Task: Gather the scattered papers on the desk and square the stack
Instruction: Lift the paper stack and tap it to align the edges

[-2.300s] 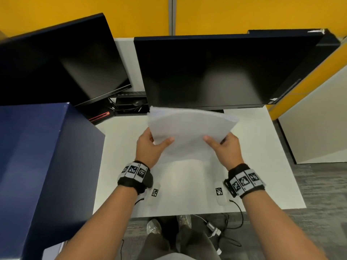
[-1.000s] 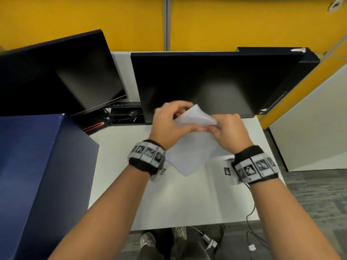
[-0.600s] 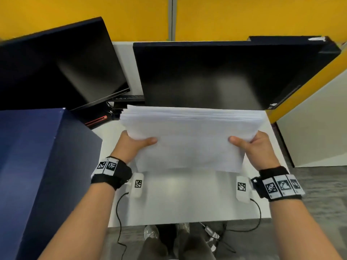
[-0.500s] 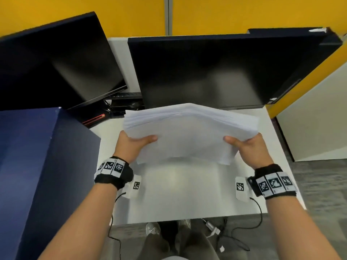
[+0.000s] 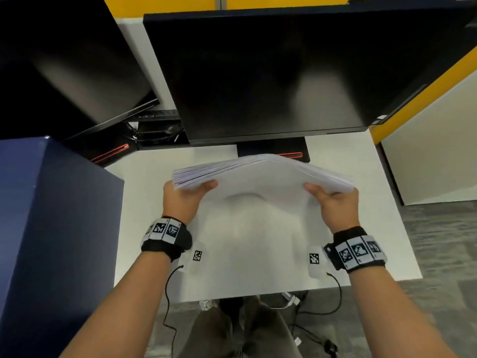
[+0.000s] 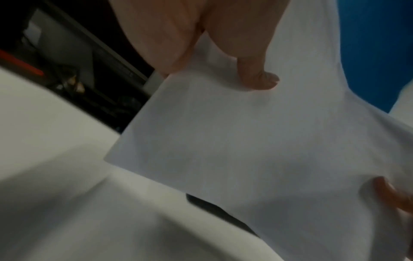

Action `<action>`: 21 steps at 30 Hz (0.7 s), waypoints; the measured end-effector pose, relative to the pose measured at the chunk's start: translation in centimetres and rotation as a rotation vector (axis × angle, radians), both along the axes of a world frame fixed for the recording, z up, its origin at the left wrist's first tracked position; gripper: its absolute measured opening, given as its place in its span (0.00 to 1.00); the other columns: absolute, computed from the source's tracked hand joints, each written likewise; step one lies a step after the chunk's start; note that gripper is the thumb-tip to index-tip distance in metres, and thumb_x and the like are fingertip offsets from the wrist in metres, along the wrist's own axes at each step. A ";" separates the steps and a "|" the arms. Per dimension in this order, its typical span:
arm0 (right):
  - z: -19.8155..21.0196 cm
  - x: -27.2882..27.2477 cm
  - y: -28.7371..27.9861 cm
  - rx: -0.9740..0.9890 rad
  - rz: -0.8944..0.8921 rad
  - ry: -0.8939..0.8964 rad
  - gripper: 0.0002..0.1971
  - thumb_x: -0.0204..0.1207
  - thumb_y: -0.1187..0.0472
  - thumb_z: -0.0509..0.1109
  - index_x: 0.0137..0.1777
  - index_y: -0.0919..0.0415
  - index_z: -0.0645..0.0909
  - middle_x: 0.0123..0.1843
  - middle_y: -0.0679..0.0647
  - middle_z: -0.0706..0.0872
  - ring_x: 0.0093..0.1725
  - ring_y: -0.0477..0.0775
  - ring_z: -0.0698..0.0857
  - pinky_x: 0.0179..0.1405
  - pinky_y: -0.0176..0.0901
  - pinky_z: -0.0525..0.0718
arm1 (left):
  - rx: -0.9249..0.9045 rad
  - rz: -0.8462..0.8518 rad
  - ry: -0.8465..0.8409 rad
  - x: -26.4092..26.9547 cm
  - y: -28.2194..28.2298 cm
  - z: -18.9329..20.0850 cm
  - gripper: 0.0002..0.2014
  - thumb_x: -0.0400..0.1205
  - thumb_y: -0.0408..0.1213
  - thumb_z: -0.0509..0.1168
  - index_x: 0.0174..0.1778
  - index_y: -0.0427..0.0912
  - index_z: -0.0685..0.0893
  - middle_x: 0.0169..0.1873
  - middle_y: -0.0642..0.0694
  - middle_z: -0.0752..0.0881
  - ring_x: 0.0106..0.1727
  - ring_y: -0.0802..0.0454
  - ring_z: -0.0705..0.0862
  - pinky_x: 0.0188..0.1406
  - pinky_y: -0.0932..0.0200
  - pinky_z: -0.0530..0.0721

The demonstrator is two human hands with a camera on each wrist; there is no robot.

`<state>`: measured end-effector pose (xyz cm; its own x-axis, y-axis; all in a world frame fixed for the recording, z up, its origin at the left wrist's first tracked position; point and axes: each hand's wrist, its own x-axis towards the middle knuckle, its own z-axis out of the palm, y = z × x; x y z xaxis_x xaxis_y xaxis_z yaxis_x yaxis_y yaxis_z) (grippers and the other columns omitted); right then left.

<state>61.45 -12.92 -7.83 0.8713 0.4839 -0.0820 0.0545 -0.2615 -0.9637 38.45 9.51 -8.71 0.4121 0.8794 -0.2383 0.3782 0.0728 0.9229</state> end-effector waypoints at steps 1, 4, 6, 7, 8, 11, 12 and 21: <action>0.4 0.1 -0.2 0.049 -0.014 -0.029 0.08 0.67 0.62 0.84 0.40 0.51 0.87 0.36 0.48 0.88 0.33 0.41 0.84 0.36 0.32 0.84 | 0.042 -0.022 0.030 0.1 -0.1 0.9 0.12 0.72 0.39 0.81 0.35 0.56 0.83 0.24 0.68 0.86 0.27 0.81 0.81 0.36 0.82 0.76; 0.2 0.1 -0.9 0.078 0.006 -0.023 0.12 0.65 0.56 0.84 0.47 0.47 0.88 0.43 0.45 0.91 0.42 0.42 0.87 0.43 0.36 0.86 | 0.097 -0.128 0.024 -0.9 -0.1 0.7 0.13 0.70 0.37 0.82 0.44 0.54 0.87 0.34 0.69 0.90 0.39 0.79 0.86 0.42 0.82 0.79; -1.1 0.1 -1.1 0.020 0.091 0.030 0.21 0.67 0.64 0.84 0.59 0.54 0.86 0.56 0.49 0.91 0.55 0.43 0.89 0.55 0.38 0.87 | 0.110 -0.141 0.040 -1.6 0.0 -0.9 0.20 0.69 0.31 0.83 0.56 0.47 0.89 0.49 0.59 0.92 0.52 0.62 0.90 0.51 0.74 0.83; -1.6 0.0 -0.9 -0.018 0.102 0.046 0.21 0.67 0.67 0.84 0.61 0.58 0.86 0.57 0.49 0.92 0.56 0.41 0.90 0.58 0.40 0.87 | 0.103 -0.132 0.082 -1.6 -0.1 -1.5 0.20 0.71 0.30 0.81 0.58 0.44 0.88 0.52 0.54 0.90 0.54 0.54 0.90 0.51 0.72 0.83; -1.8 0.0 -0.5 -0.044 0.098 0.049 0.18 0.68 0.68 0.83 0.58 0.60 0.88 0.53 0.46 0.92 0.52 0.37 0.90 0.57 0.43 0.88 | 0.085 -0.099 0.105 -1.3 -0.3 -1.6 0.18 0.74 0.29 0.79 0.59 0.40 0.87 0.50 0.49 0.88 0.52 0.50 0.89 0.47 0.71 0.82; -0.7 0.5 0.4 -0.051 0.048 0.003 0.10 0.69 0.67 0.83 0.44 0.52 0.89 0.36 0.35 0.91 0.37 0.30 0.88 0.44 0.38 0.85 | 0.134 -0.014 0.045 -0.3 0.0 0.0 0.09 0.76 0.35 0.77 0.50 0.40 0.87 0.39 0.48 0.87 0.35 0.67 0.85 0.36 0.76 0.80; -0.1 0.7 0.3 -0.025 0.046 -0.038 0.10 0.69 0.68 0.82 0.43 0.51 0.89 0.36 0.33 0.91 0.37 0.30 0.88 0.43 0.33 0.84 | 0.181 -0.020 0.017 -0.3 0.2 0.8 0.06 0.77 0.34 0.77 0.47 0.42 0.87 0.37 0.52 0.88 0.34 0.72 0.85 0.38 0.78 0.80; -3.3 -0.4 -0.5 -0.140 0.022 0.004 0.13 0.74 0.56 0.79 0.57 0.54 0.84 0.47 0.43 0.91 0.50 0.49 0.90 0.53 0.48 0.88 | 0.109 0.072 0.083 -0.5 -2.6 -0.3 0.24 0.77 0.41 0.76 0.39 0.17 0.82 0.32 0.23 0.81 0.26 0.38 0.79 0.22 0.58 0.75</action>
<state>61.10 -13.41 -11.10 0.8601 0.4864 -0.1540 0.0576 -0.3924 -0.9180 37.99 6.93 -8.98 0.3297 0.9285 -0.1707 0.4508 0.0040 0.8926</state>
